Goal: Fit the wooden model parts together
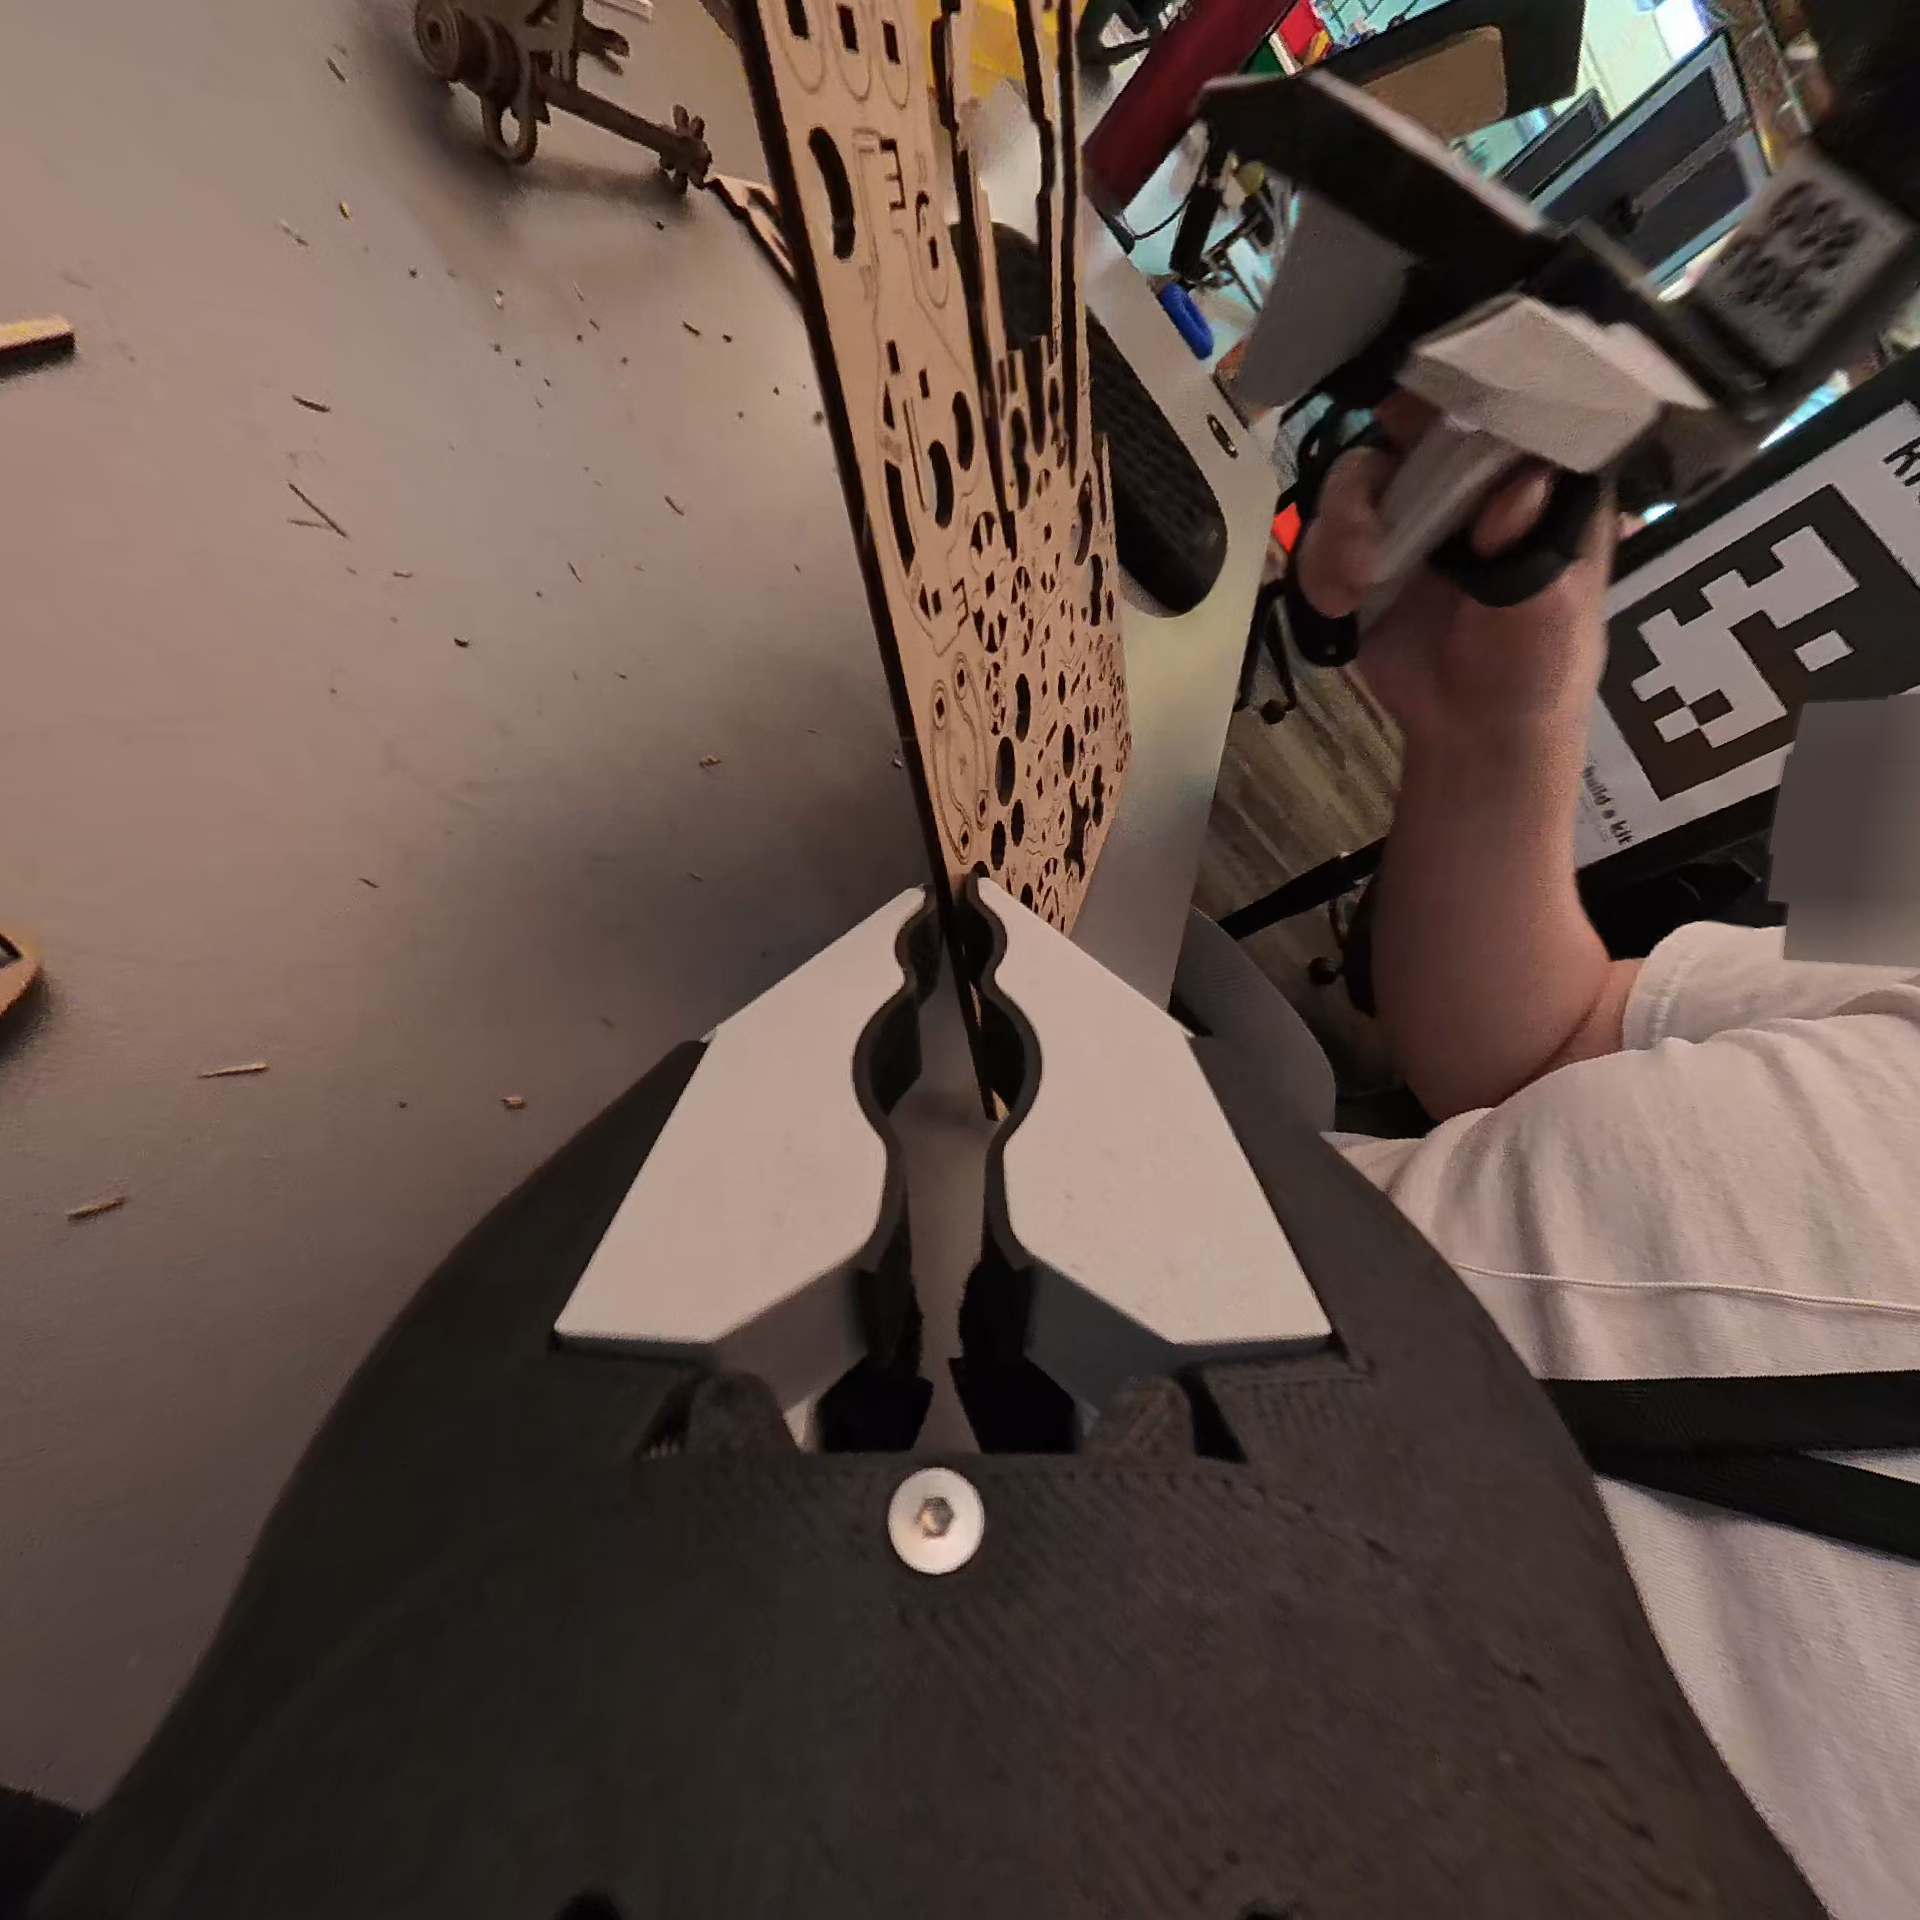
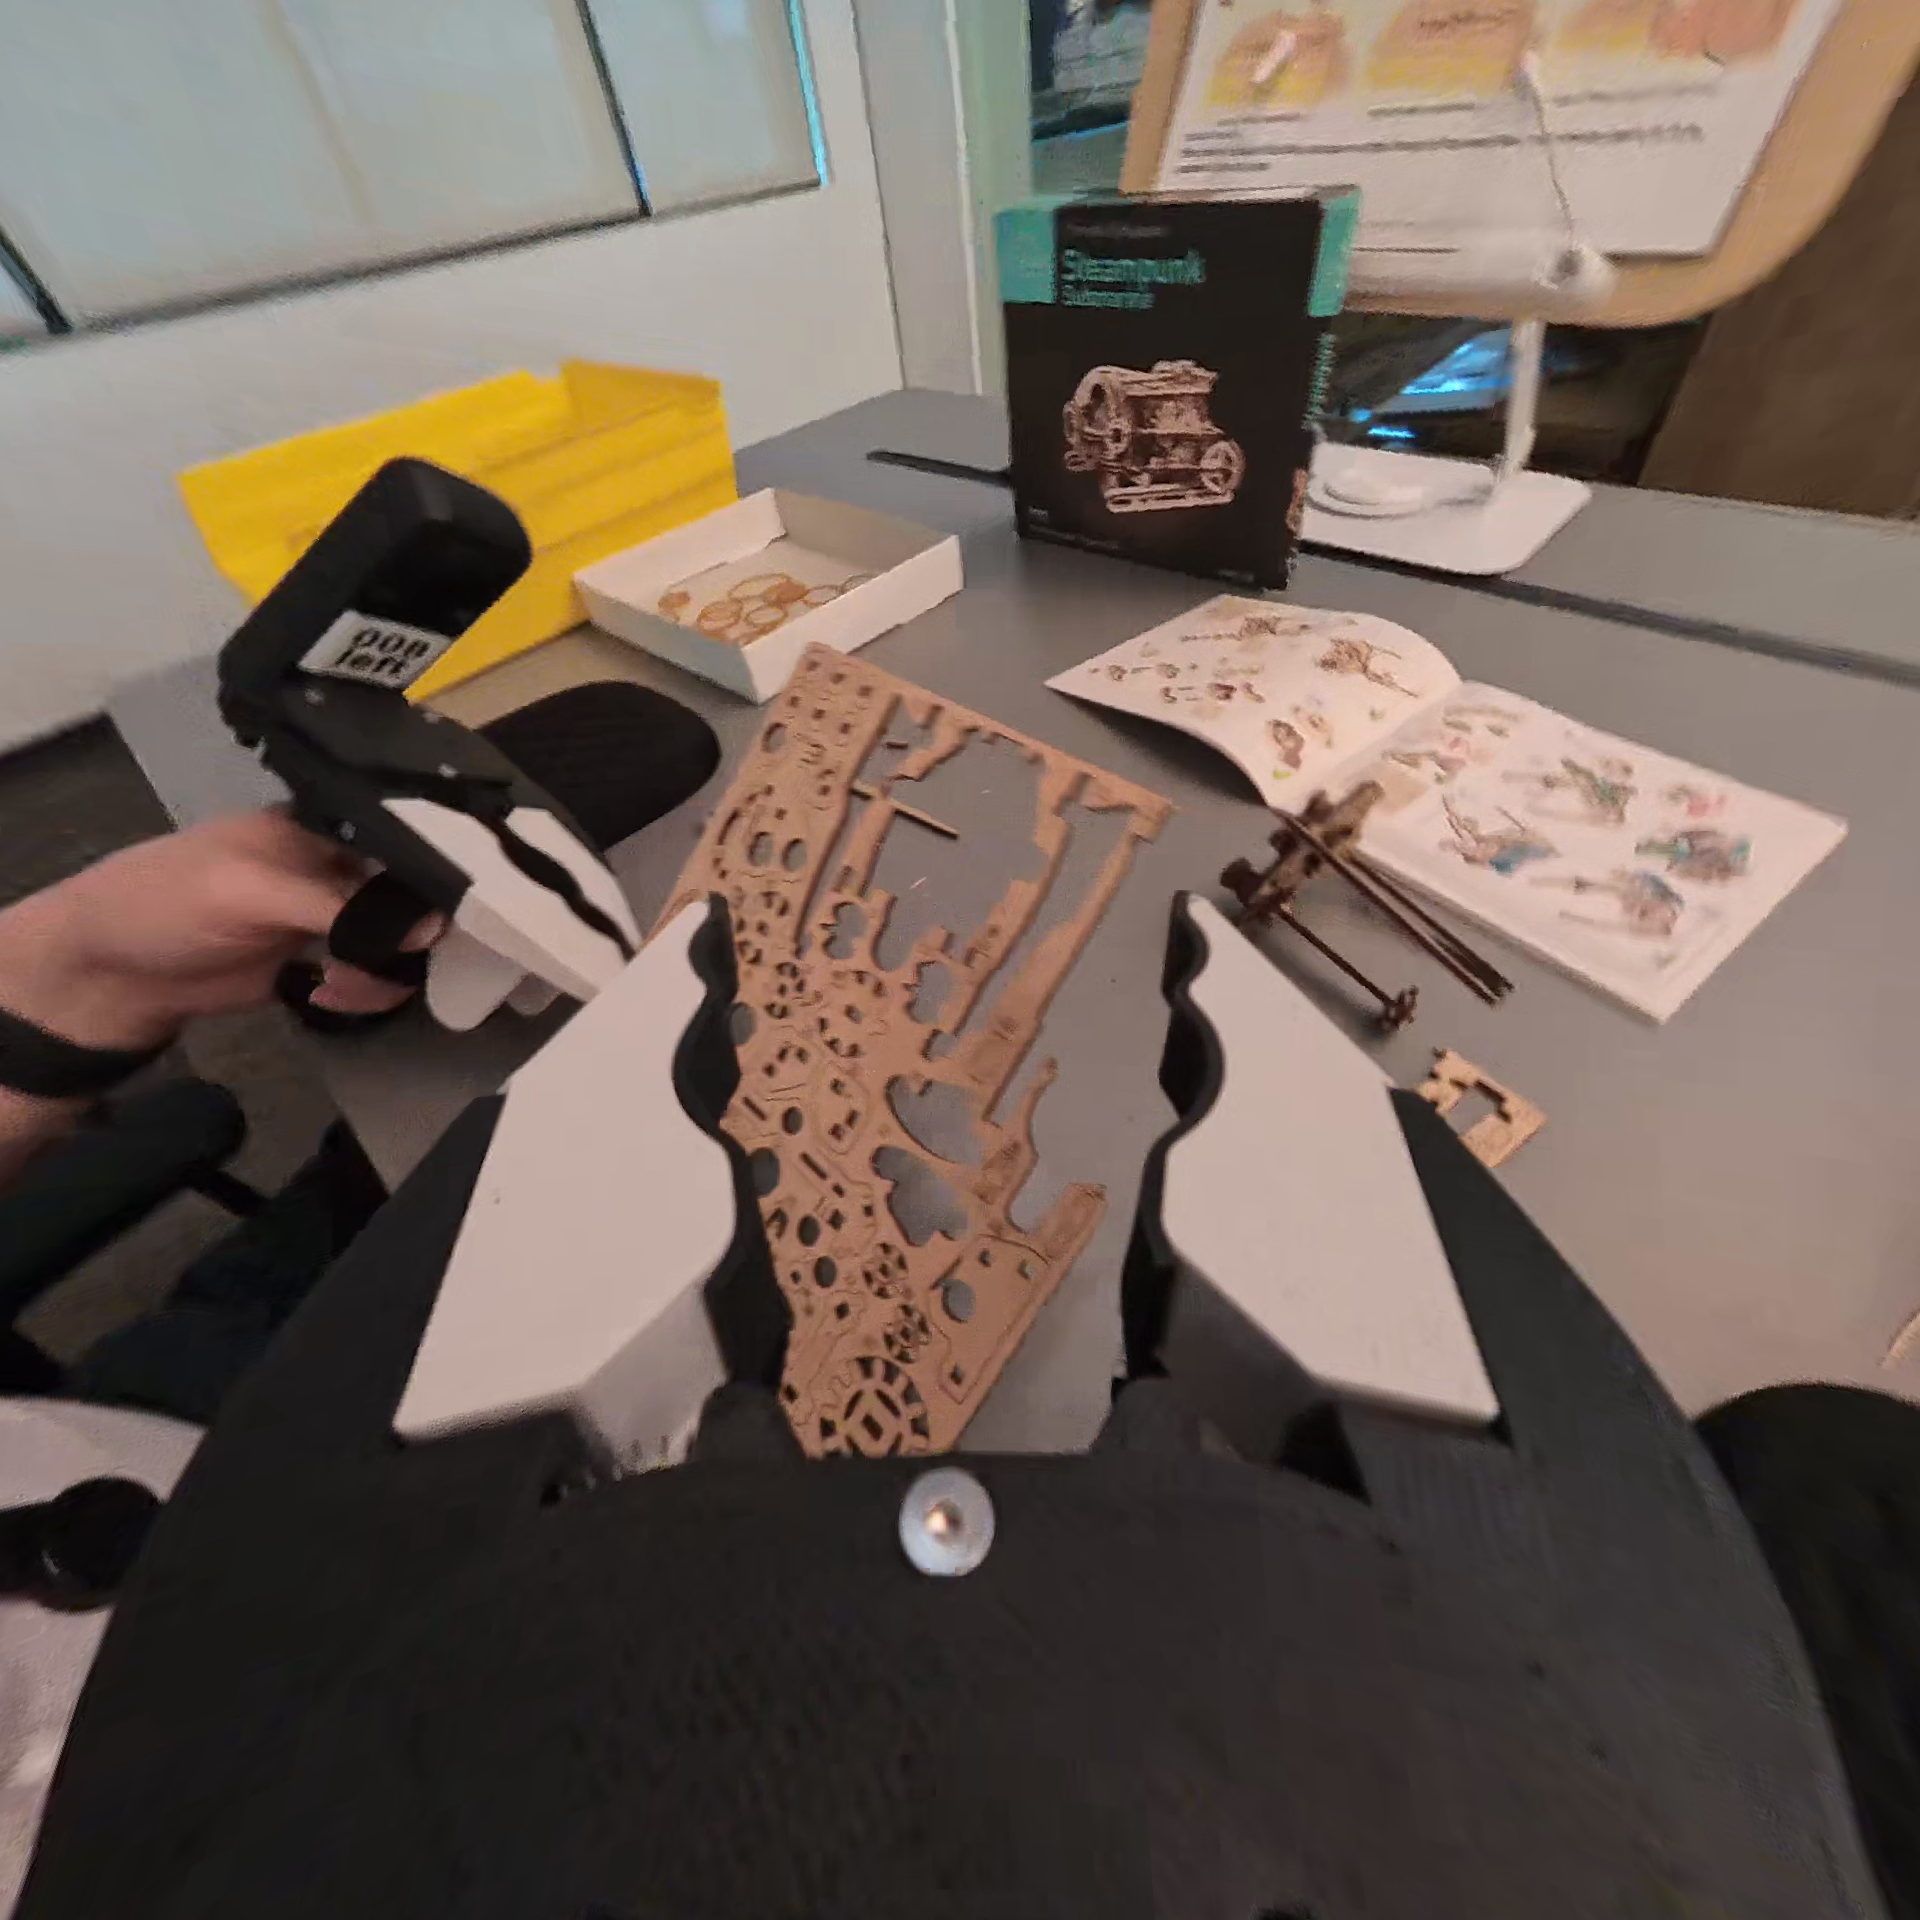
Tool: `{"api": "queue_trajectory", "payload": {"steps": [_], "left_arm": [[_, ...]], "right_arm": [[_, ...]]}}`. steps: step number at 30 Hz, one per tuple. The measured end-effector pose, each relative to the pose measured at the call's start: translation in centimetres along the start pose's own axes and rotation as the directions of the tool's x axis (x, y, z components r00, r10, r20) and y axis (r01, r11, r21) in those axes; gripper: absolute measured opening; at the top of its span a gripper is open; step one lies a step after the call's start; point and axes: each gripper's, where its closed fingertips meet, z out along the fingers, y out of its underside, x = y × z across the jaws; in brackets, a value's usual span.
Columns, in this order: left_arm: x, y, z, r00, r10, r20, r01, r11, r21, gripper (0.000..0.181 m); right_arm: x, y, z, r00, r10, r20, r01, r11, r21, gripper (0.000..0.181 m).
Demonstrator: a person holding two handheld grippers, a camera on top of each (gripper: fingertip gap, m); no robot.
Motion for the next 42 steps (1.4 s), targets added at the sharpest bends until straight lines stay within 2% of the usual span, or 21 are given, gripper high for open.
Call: {"api": "queue_trajectory", "payload": {"steps": [3, 6, 8, 10, 12, 13, 14, 15, 16, 18, 20, 27, 31, 33, 37, 41, 42], "left_arm": [[0.3, -0.2, -0.1, 0.999, 0.040, 0.011, -0.040, 0.999, 0.010, 0.000], [0.9, -0.4, -0.4, 0.996, 0.093, 0.010, -0.093, 0.995, 0.026, 0.000], [1.2, -0.4, -0.5, 0.993, 0.119, 0.009, -0.119, 0.992, 0.043, 0.000], [1.5, -0.4, -0.6, 0.992, 0.129, -0.010, -0.128, 0.990, 0.053, 0.000], [1.7, -0.3, -0.6, 0.990, 0.139, -0.013, -0.138, 0.989, 0.052, 0.000], [1.8, -0.3, -0.6, 0.989, 0.149, -0.016, -0.148, 0.988, 0.050, 0.000], [1.8, -0.3, -0.6, 0.987, 0.160, -0.018, -0.159, 0.986, 0.047, 0.000], [1.9, -0.3, -0.6, 0.985, 0.170, -0.017, -0.169, 0.985, 0.043, 0.000], [1.8, -0.2, -0.5, 0.984, 0.177, -0.011, -0.176, 0.984, 0.034, 0.000], [1.5, -0.2, -0.6, 0.982, 0.187, 0.008, -0.187, 0.982, 0.019, 0.002], [1.3, -0.7, -0.7, 0.980, 0.198, 0.016, -0.199, 0.979, 0.039, 0.003], [1.2, -3.0, -1.0, 0.987, 0.158, -0.026, -0.155, 0.982, 0.110, 0.025], [1.7, -2.9, -0.9, 0.985, 0.156, -0.077, -0.152, 0.987, 0.058, 0.035], [1.8, -2.7, -1.1, 0.986, 0.136, -0.099, -0.134, 0.991, 0.025, 0.036], [1.4, -4.2, -1.2, 0.991, 0.114, -0.071, -0.109, 0.991, 0.077, 0.033], [0.5, -4.0, -0.2, 0.992, 0.126, -0.007, -0.126, 0.991, 0.035, 0.024], [0.5, -3.9, -0.1, 0.992, 0.125, -0.006, -0.125, 0.992, 0.025, 0.017]], "right_arm": [[-0.9, -1.1, 0.3, 0.996, -0.090, 0.028, 0.092, 0.992, -0.083, 0.088], [2.4, -1.2, 0.5, 0.990, -0.120, -0.067, 0.111, 0.985, -0.134, 0.096], [2.2, 0.1, 1.4, 0.994, 0.090, 0.069, -0.079, 0.986, -0.144, 0.102], [0.8, 1.7, 2.4, 0.919, 0.314, 0.239, -0.266, 0.940, -0.212, 0.102], [-0.6, 3.0, 3.0, 0.858, 0.381, 0.344, -0.300, 0.916, -0.267, 0.083], [-1.2, 3.3, 3.2, 0.849, 0.374, 0.374, -0.287, 0.920, -0.268, 0.081], [-1.9, 3.4, 3.3, 0.838, 0.360, 0.411, -0.270, 0.927, -0.261, 0.068], [-3.1, 3.5, 2.9, 0.804, 0.352, 0.479, -0.249, 0.931, -0.267, 0.037], [-3.9, 3.7, 2.5, 0.774, 0.360, 0.521, -0.240, 0.928, -0.284, 0.014], [-4.3, 3.6, 2.2, 0.732, 0.396, 0.554, -0.271, 0.916, -0.297, 0.005], [-4.4, 3.3, 2.0, 0.702, 0.420, 0.575, -0.307, 0.907, -0.288, 0.003], [-3.7, 2.1, 1.2, 0.634, 0.449, 0.629, -0.387, 0.889, -0.245, 0.002], [-3.2, 2.8, 1.5, 0.653, 0.451, 0.609, -0.371, 0.891, -0.262, 0.002], [-3.2, 3.0, 1.7, 0.649, 0.457, 0.609, -0.369, 0.888, -0.274, 0.002], [-3.7, 3.4, 2.2, 0.650, 0.453, 0.610, -0.349, 0.891, -0.290, 0.002], [-3.8, 4.0, 2.7, 0.668, 0.450, 0.593, -0.325, 0.893, -0.312, 0.002], [-3.7, 4.3, 2.9, 0.681, 0.445, 0.581, -0.318, 0.895, -0.314, 0.003]]}}
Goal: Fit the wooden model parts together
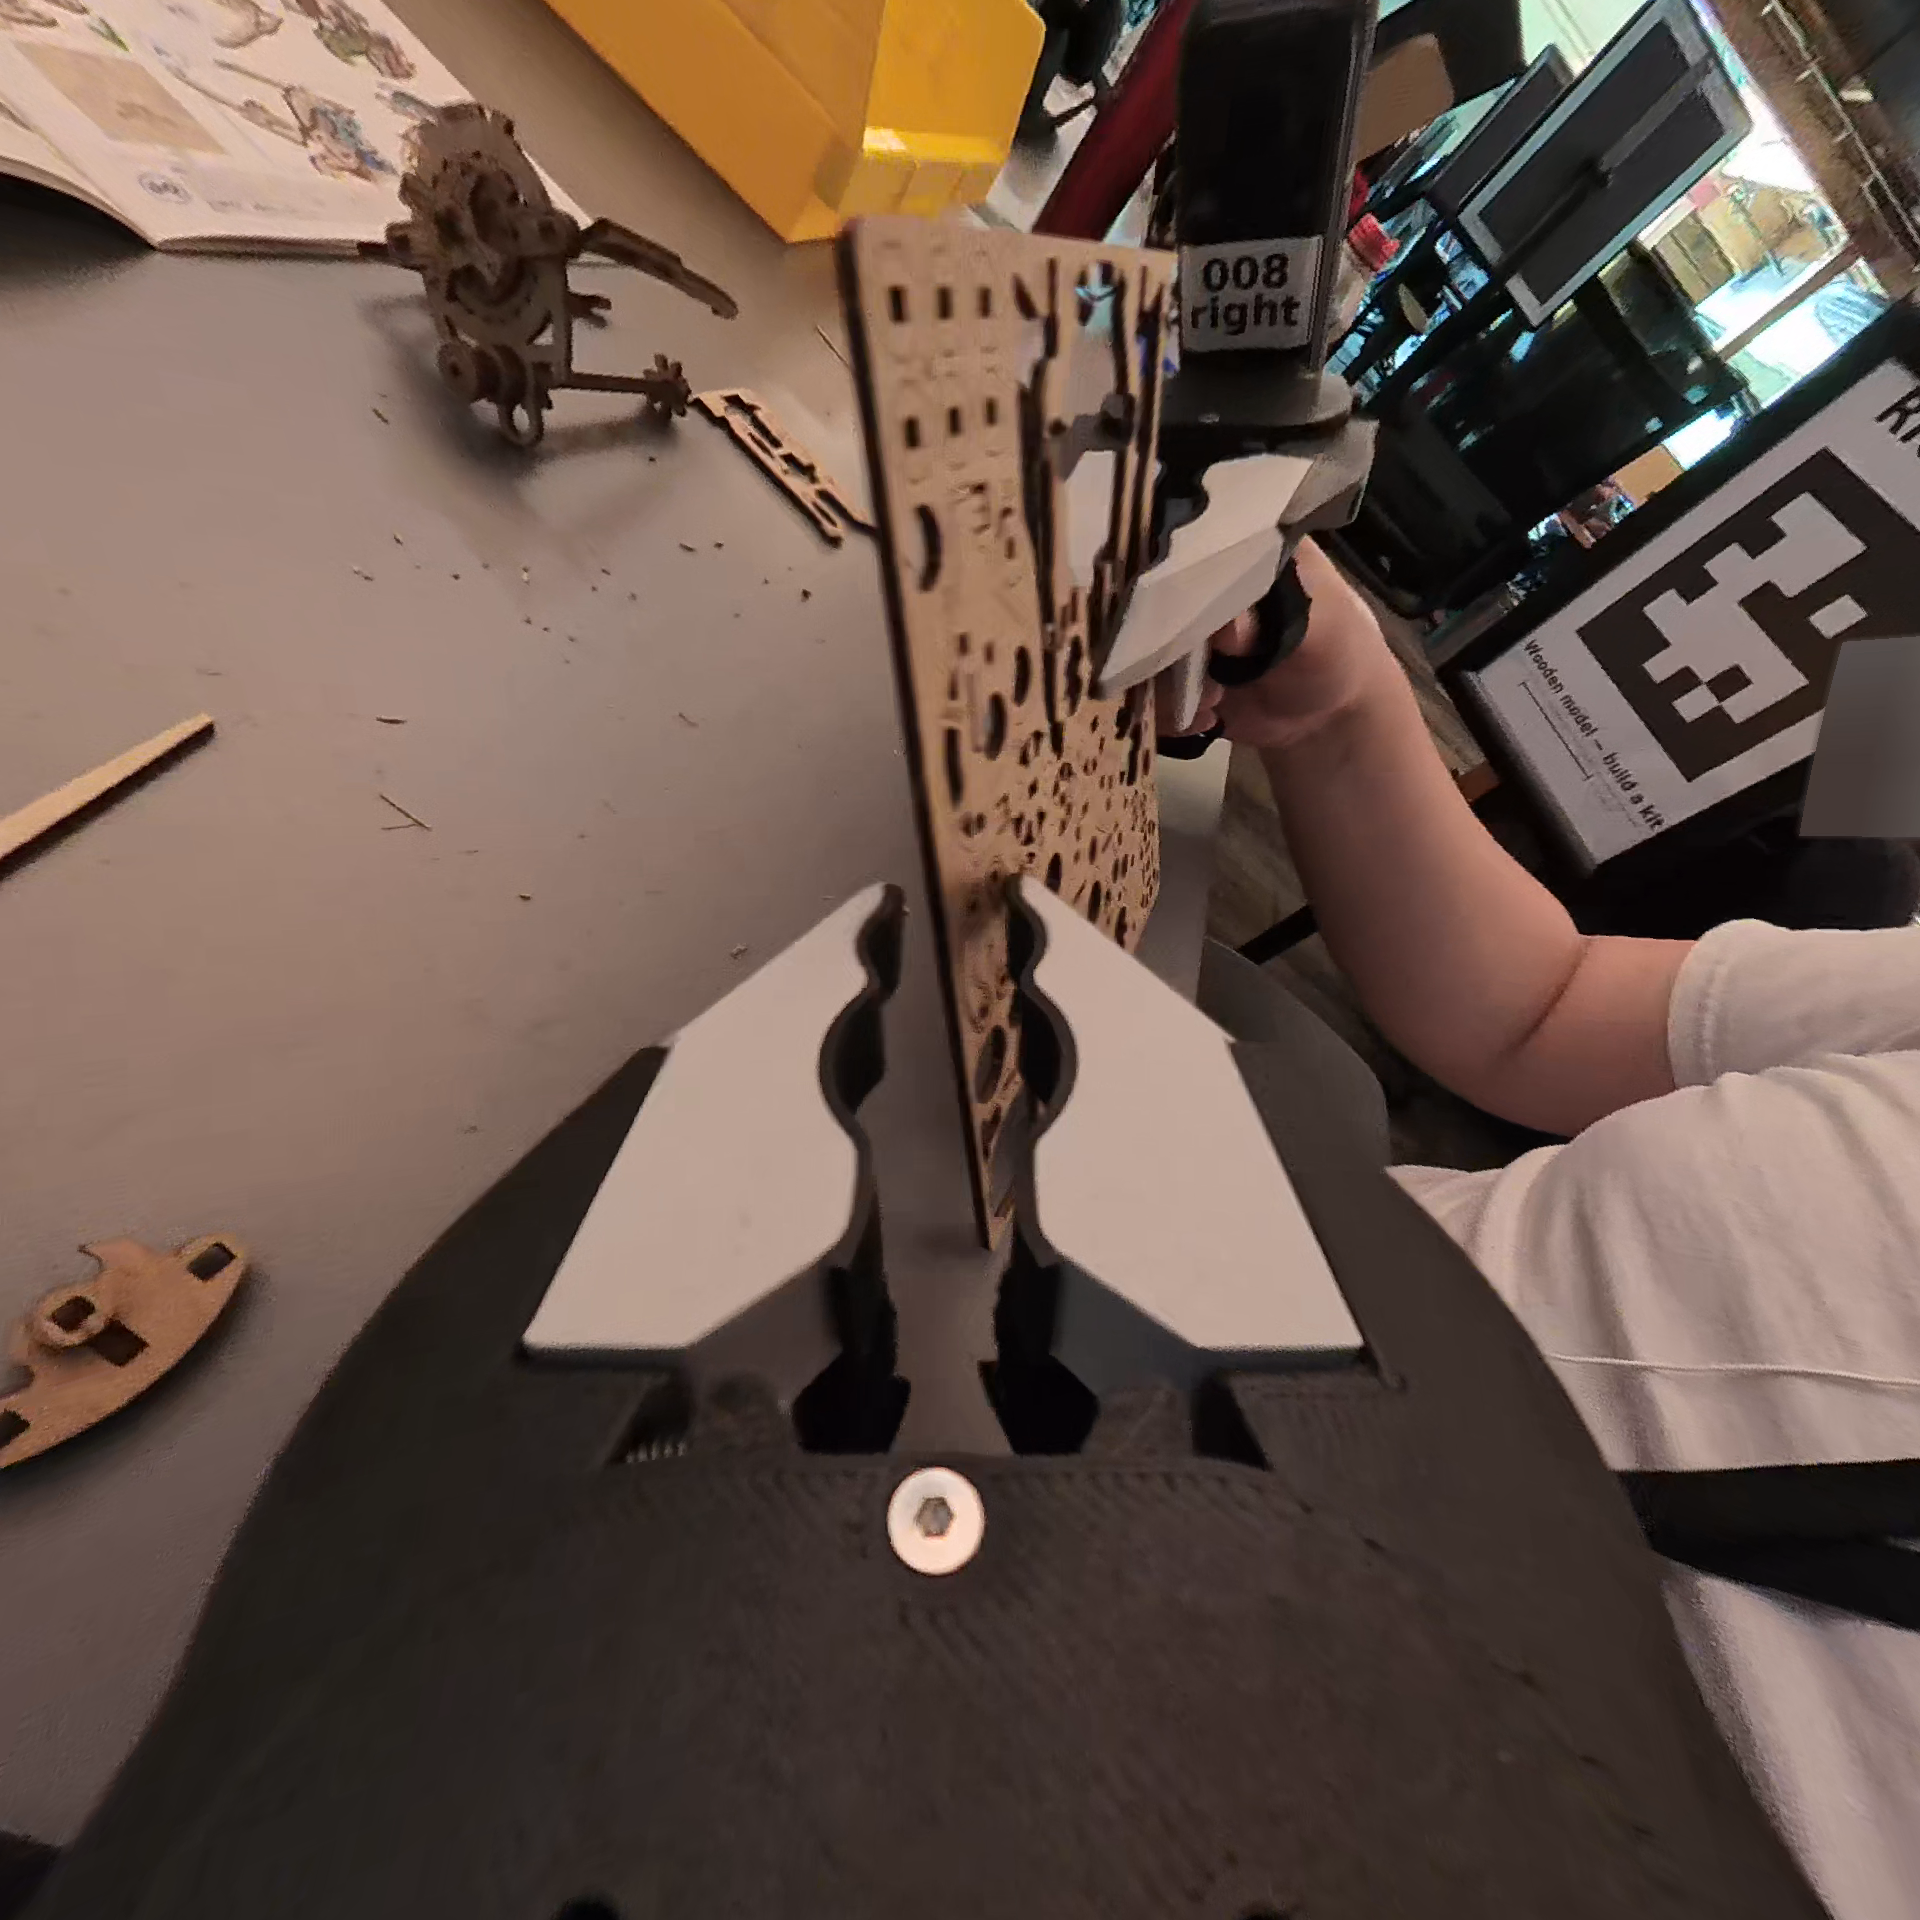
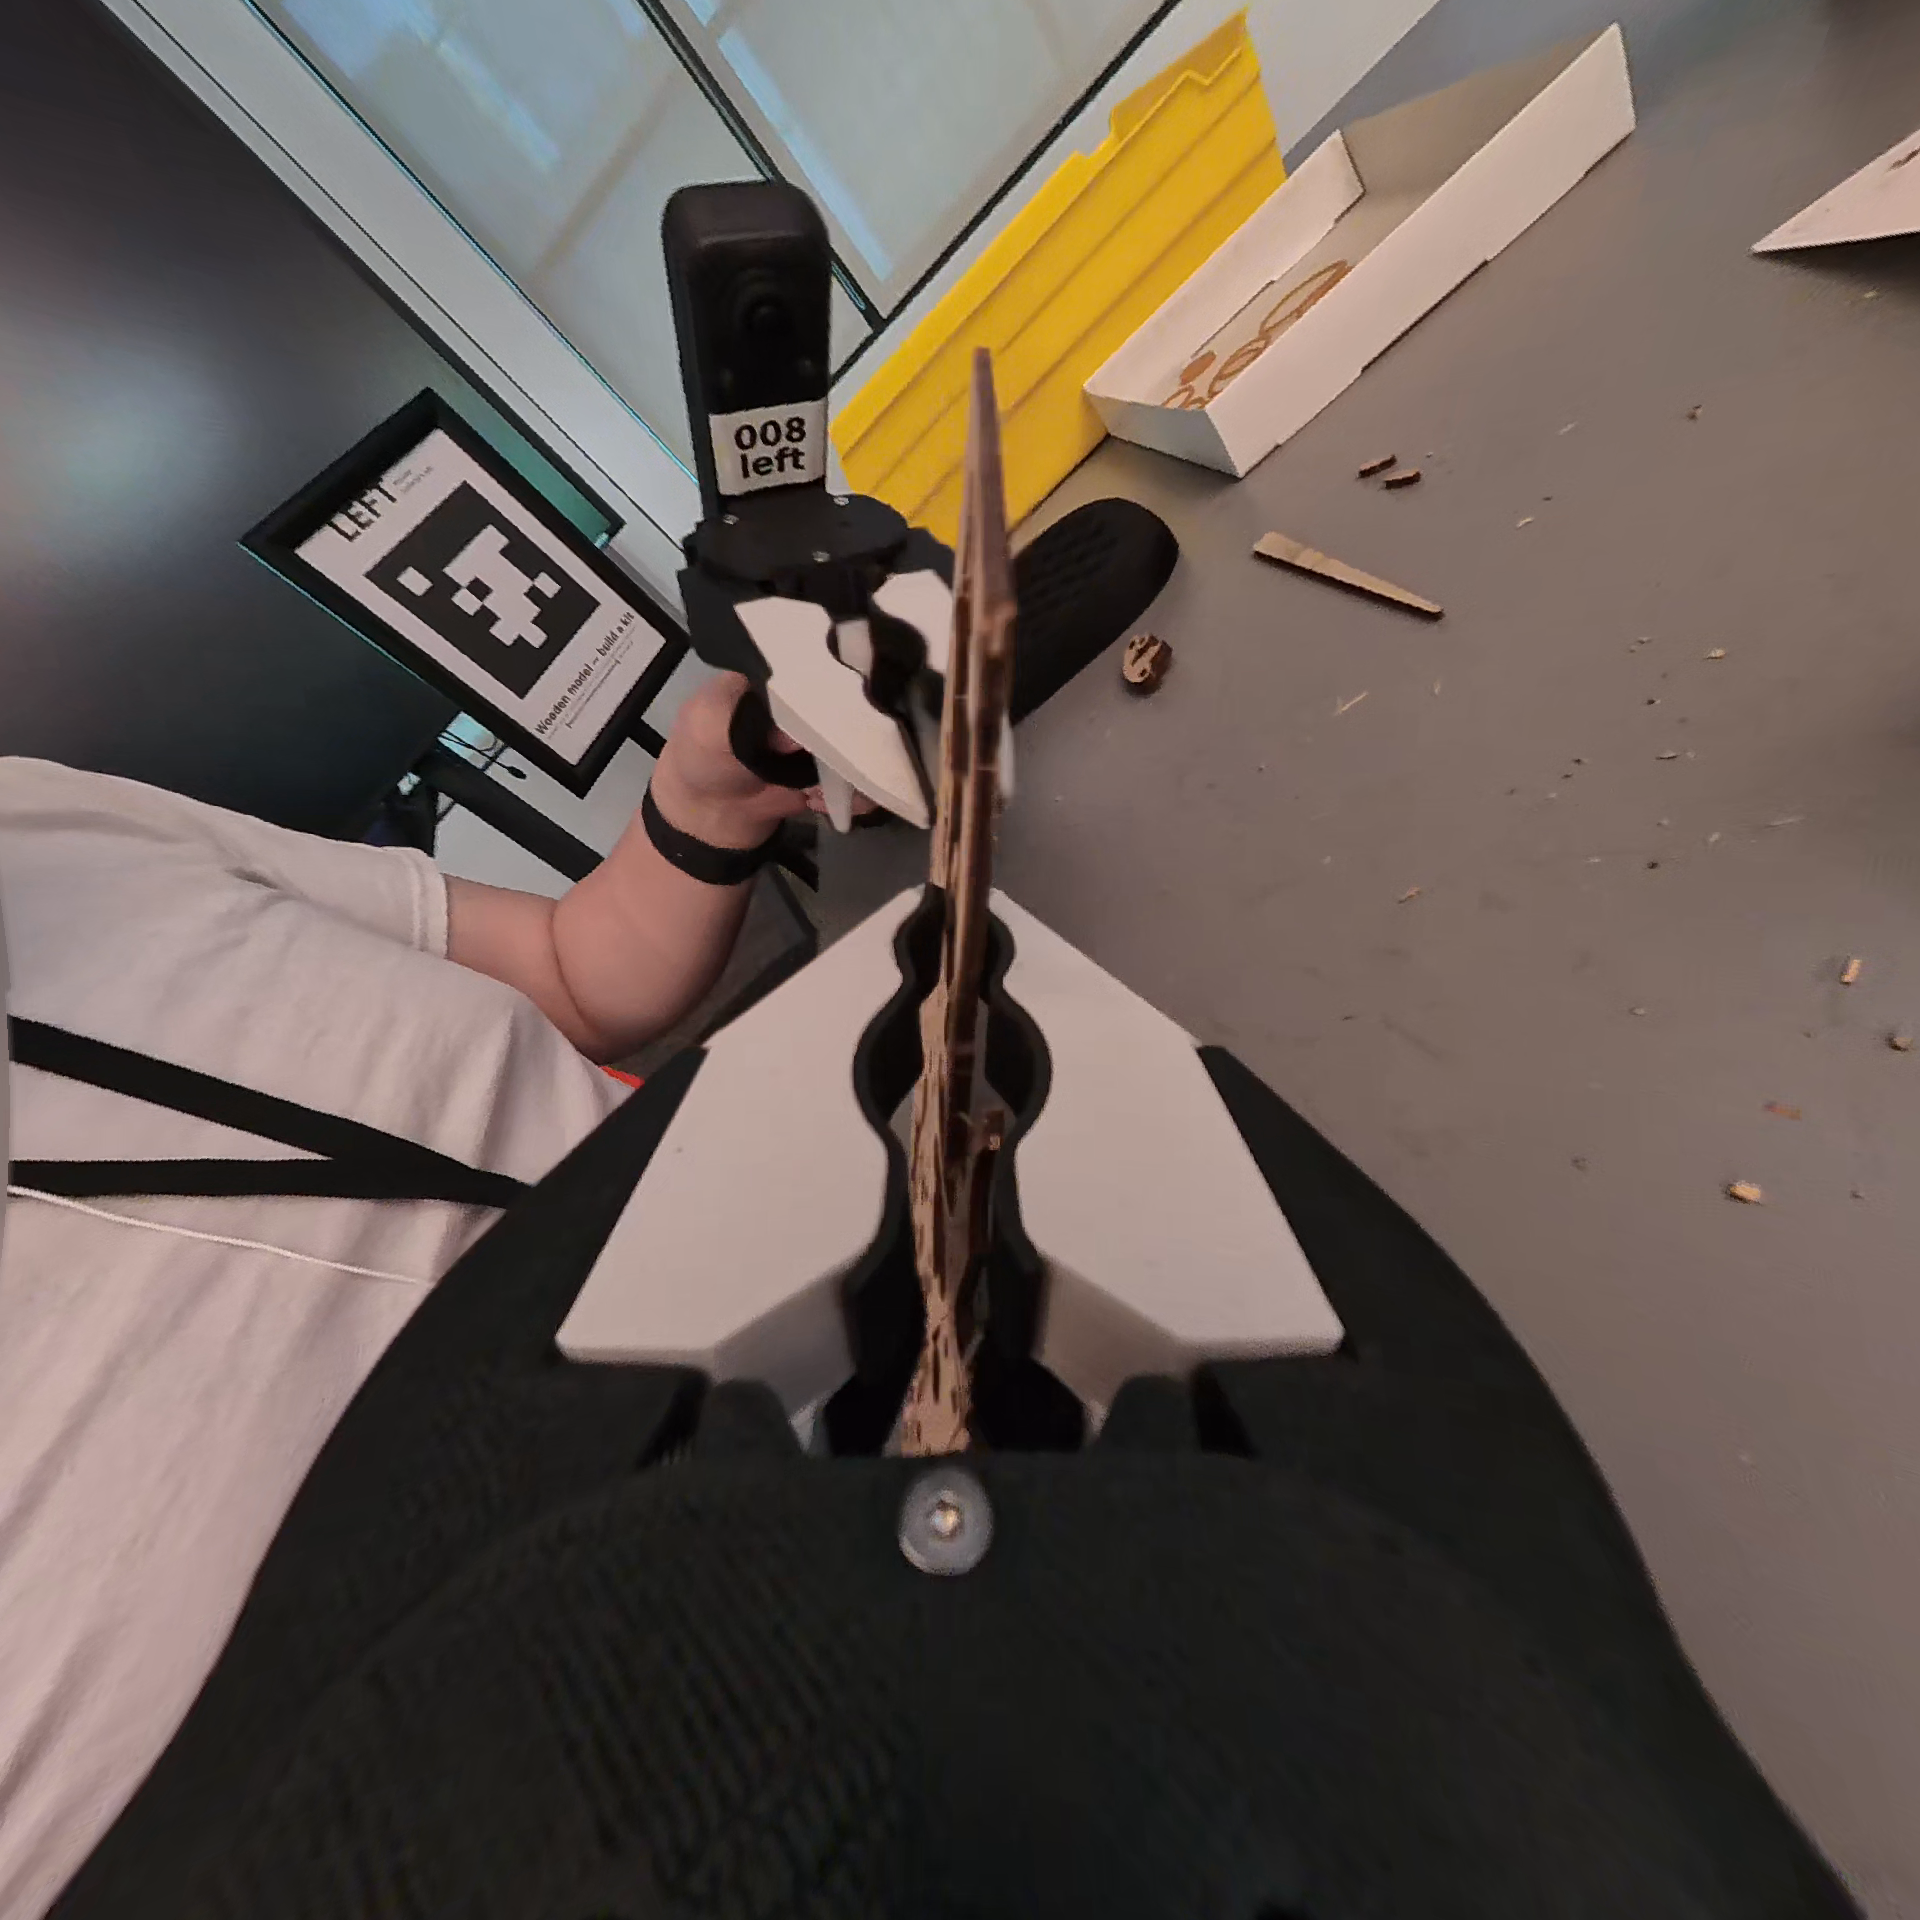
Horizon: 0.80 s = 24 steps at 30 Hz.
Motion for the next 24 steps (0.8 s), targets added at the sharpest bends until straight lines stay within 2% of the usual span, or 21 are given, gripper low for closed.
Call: {"api": "queue_trajectory", "payload": {"steps": [1, 9, 24], "left_arm": [[0.1, 0.2, 0.1, 1.000, -0.005, -0.008, 0.005, 1.000, -0.008, 0.011], [0.4, 0.9, 0.5, 0.995, -0.086, -0.055, 0.084, 0.996, -0.029, 0.011], [0.5, 1.6, 0.3, 0.994, -0.086, -0.061, 0.082, 0.994, -0.078, 0.010]], "right_arm": [[0.2, 0.1, 0.0, 1.000, -0.002, -0.008, 0.002, 1.000, -0.006, 0.003], [0.2, 0.3, 0.1, 1.000, -0.005, 0.020, 0.004, 1.000, 0.009, 0.003], [0.2, 0.7, 0.3, 0.998, -0.025, 0.049, 0.024, 0.999, 0.029, 0.003]]}}
